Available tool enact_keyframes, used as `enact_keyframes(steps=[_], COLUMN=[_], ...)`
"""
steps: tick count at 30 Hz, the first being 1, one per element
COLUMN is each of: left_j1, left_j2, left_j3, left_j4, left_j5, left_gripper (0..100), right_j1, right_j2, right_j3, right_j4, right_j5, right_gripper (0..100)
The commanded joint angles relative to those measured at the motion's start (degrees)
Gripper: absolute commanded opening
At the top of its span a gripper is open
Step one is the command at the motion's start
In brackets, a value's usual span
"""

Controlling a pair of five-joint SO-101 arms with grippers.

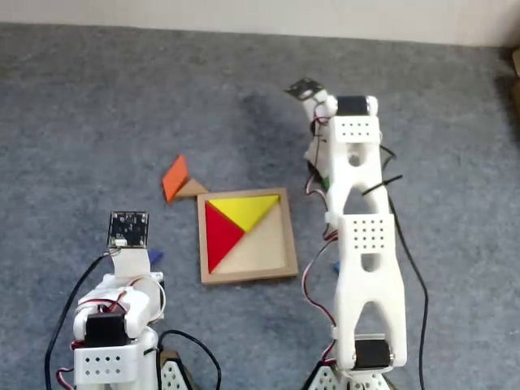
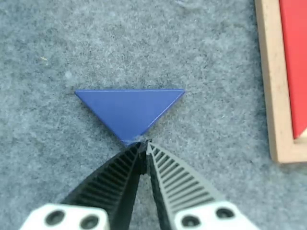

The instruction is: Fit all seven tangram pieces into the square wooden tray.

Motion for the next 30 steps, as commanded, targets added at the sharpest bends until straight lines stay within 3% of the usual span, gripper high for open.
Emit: enact_keyframes(steps=[1,6,12,20,30], left_j1=[-0.7,-0.7,-0.7,-0.7,-0.7], left_j2=[-2.0,-2.0,-2.0,-2.0,-2.0], left_j3=[1.2,1.2,1.2,1.2,1.2], left_j4=[0.3,0.3,0.3,0.3,0.3], left_j5=[-0.4,-0.4,-0.4,-0.4,-0.4], left_gripper=[1,1,1,1,1], right_j1=[0.7,0.9,-0.8,-10.4,-23.9], right_j2=[-6.7,-15.8,-30.2,-53.8,-75.6], right_j3=[-1.8,5.1,23.4,52.8,88.4], right_j4=[1.9,1.9,1.8,1.5,-17.3], right_j5=[0.3,0.3,0.3,0.4,0.1], right_gripper=[5.2,5.2,5.2,5.3,5.5])
